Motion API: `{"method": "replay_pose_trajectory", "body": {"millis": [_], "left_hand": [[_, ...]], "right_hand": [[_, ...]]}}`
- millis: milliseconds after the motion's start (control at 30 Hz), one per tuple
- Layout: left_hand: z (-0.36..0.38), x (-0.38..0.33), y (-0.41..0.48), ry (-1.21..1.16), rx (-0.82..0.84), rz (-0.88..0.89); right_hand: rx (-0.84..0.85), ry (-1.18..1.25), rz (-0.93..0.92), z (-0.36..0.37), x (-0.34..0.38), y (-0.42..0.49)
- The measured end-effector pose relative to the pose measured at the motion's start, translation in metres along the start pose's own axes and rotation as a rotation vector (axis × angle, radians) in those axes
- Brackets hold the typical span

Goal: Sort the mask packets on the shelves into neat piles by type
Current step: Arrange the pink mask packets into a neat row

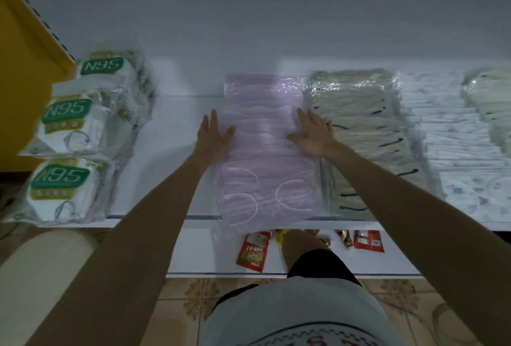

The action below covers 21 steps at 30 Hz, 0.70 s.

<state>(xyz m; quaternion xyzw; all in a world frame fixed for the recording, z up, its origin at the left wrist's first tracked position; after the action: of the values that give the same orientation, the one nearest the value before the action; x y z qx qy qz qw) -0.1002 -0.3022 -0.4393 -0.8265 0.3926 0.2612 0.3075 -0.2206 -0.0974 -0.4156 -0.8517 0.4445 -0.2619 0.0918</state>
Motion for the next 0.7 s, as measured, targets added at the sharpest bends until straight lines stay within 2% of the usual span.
{"method": "replay_pose_trajectory", "body": {"millis": [167, 300, 433, 567, 633, 700], "left_hand": [[0.013, -0.006, 0.022, -0.174, 0.096, 0.003], [0.009, 0.001, 0.028, -0.131, 0.007, 0.029], [0.012, -0.003, 0.032, -0.116, 0.073, 0.04], [-0.002, -0.004, 0.01, 0.009, -0.059, 0.019], [-0.01, -0.003, -0.015, 0.082, -0.108, 0.165], [-0.013, -0.01, -0.05, 0.261, -0.161, 0.468]], "right_hand": [[0.047, -0.094, 0.01, 0.002, 0.004, 0.017], [0.034, -0.091, 0.011, 0.002, 0.005, 0.02], [0.047, -0.103, 0.005, -0.002, 0.005, 0.024], [0.025, -0.096, -0.068, -0.003, 0.006, 0.004], [0.011, -0.112, -0.186, 0.001, 0.009, -0.02], [-0.005, -0.173, -0.312, 0.013, 0.012, -0.05]]}}
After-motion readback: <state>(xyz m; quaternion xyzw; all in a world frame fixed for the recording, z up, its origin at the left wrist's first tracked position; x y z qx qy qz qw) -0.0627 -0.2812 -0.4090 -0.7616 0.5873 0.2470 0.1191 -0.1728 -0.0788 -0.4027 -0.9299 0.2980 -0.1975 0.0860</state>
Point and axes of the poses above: each hand's wrist, its own y-axis towards the middle knuckle, its own z-axis out of the palm, x = y × z, the point moved 7 cm from there along y, towards the middle knuckle, and after that the axes turned 9 degrees about x, right-handed, at the moved point
